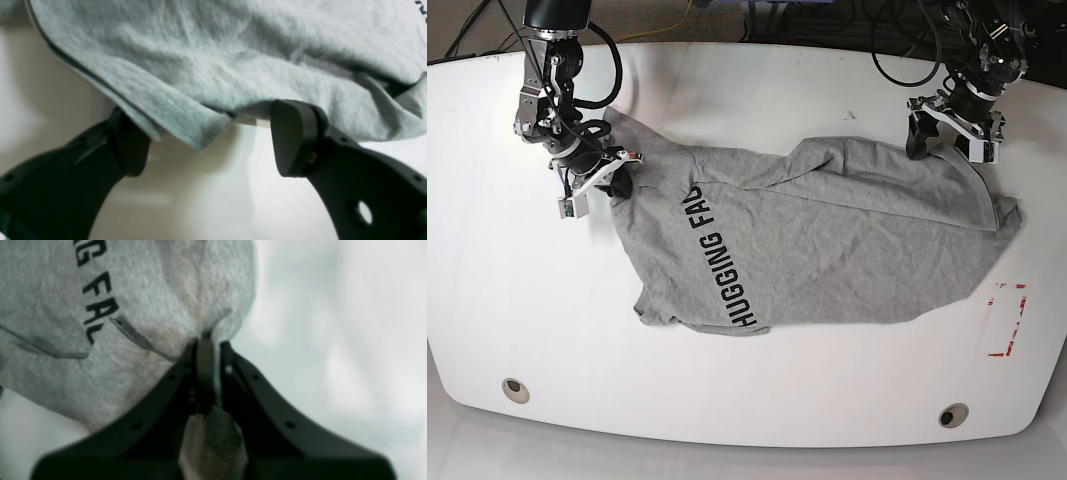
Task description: Layout the t-shirt on the table in an organized manner, then fold the t-shirt properly
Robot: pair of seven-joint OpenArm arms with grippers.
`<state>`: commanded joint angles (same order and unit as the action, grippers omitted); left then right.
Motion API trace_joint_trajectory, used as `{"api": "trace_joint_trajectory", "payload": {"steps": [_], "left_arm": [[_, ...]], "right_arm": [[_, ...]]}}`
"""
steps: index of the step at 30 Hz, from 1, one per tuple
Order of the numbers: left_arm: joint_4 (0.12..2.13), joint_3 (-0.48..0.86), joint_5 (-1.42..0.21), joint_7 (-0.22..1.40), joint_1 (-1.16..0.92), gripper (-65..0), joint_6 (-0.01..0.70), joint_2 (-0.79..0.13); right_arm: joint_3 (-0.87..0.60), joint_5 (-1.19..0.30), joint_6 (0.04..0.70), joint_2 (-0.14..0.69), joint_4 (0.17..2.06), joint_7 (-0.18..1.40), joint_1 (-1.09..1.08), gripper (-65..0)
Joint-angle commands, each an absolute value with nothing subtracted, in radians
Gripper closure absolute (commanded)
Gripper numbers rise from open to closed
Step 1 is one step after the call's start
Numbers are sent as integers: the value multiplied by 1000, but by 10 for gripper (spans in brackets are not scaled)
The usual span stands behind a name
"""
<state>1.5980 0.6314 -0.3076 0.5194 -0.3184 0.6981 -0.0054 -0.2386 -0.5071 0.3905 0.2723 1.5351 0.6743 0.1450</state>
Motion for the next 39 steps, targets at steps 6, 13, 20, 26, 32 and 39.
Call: {"api": "trace_joint_trajectory", "payload": {"steps": [6,13,20,26,32,39], "left_arm": [[1598,631,-308,519,-308,-302,698,-5],[1596,633,-303,521,-282,-249,698,-7],[1596,630,-302,521,-263,-112,698,-8],[1603,628,-300,524,-260,-38,698,-15],[1702,630,-303,555,-263,-32,698,-27],[1856,634,-303,677,-266,-32,698,-39]], "right_arm": [[-239,-469,392,266,1535,674,145,0],[-239,-467,392,268,1535,674,145,0],[-239,-467,392,269,1535,674,145,0],[-239,-467,392,271,1538,674,148,0],[-239,-472,392,271,1609,674,182,0],[-240,-473,390,266,1744,676,265,0]]}}
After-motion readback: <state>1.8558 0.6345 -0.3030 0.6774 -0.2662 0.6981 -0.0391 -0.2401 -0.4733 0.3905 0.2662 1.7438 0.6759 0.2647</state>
